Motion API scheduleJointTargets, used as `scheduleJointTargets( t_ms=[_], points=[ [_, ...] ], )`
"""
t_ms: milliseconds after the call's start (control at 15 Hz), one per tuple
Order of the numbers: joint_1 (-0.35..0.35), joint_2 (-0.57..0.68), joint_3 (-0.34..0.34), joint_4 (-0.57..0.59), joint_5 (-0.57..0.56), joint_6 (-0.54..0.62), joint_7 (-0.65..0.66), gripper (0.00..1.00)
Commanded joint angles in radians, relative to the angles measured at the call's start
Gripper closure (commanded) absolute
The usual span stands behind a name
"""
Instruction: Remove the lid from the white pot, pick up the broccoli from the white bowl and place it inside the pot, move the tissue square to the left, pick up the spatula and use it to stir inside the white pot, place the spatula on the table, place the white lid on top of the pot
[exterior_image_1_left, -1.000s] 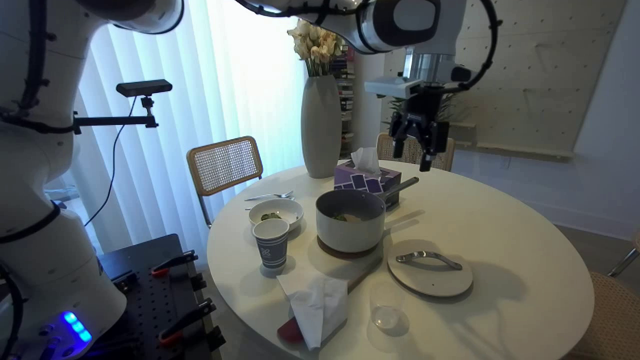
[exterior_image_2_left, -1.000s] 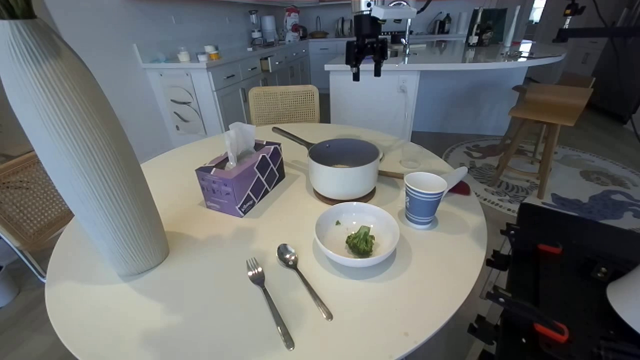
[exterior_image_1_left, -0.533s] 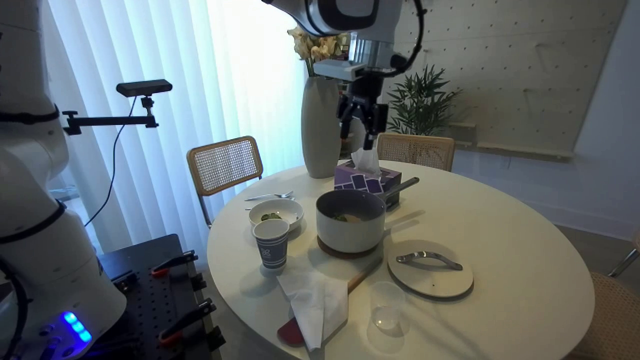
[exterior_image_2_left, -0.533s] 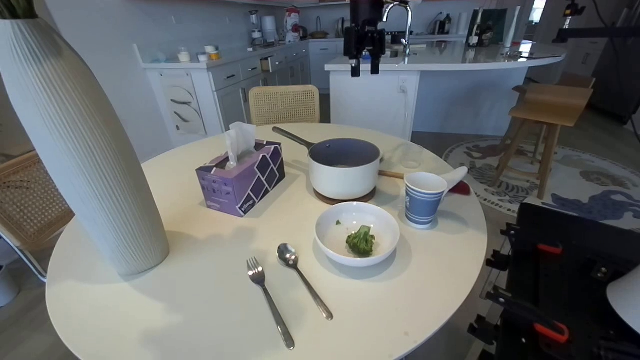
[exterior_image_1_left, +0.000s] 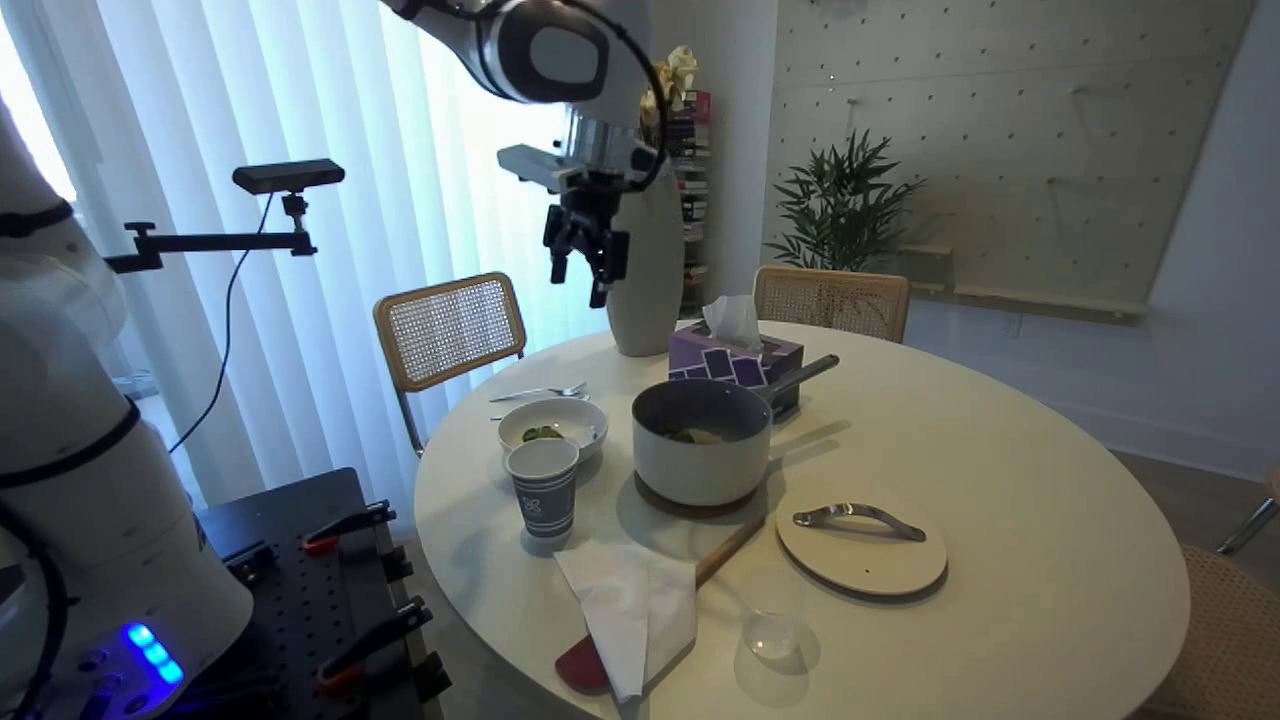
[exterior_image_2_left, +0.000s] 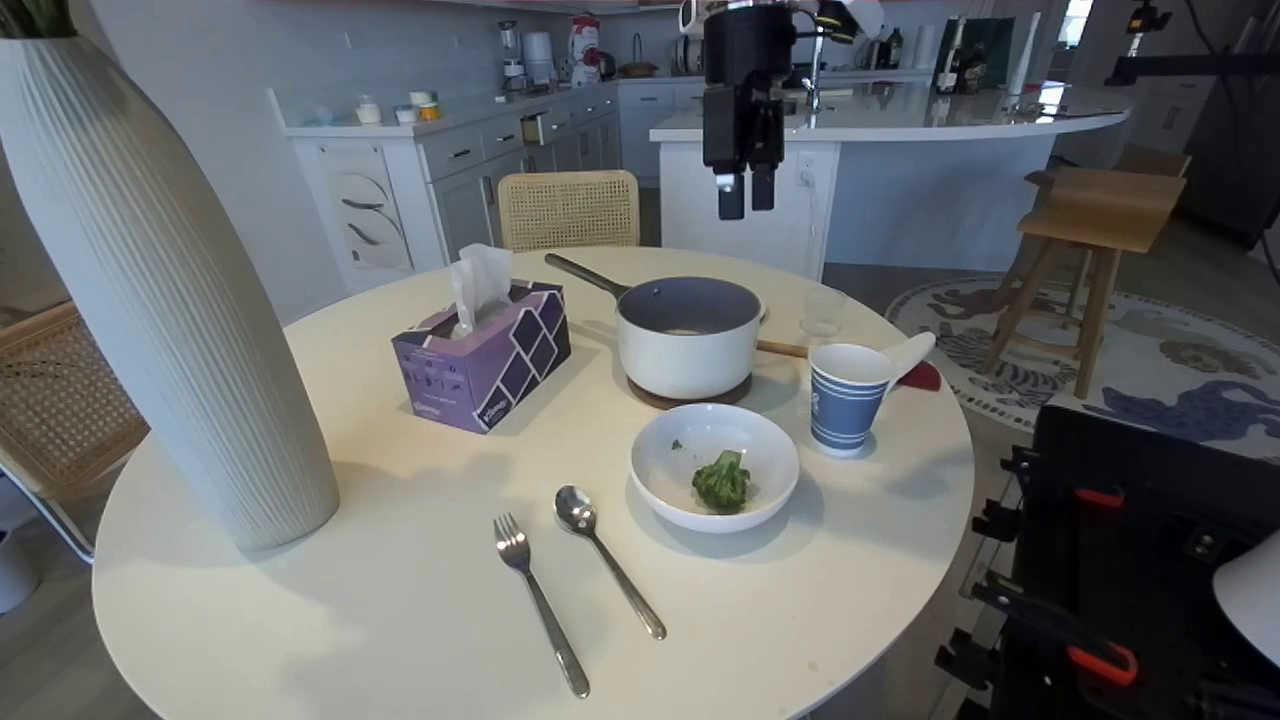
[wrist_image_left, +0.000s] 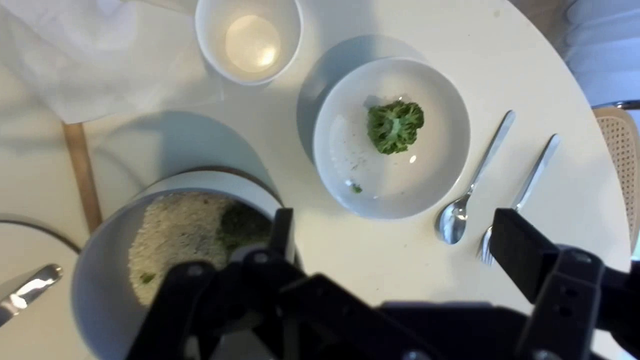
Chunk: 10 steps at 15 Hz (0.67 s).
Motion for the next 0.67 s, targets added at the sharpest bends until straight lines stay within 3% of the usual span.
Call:
scheduleJointTargets(
  t_ms=[0,333,600],
  points=[
    [0.059,-0.109,0.023,-0.217,0.036,0.147,0.015,0.00],
    [0.122,-0.082,0.053,-0.366,0.042,0.413,0.024,0.00],
    [0.138,-0.025,0.052,-0.402,0.048,0.561,0.032,0.00]
  ],
)
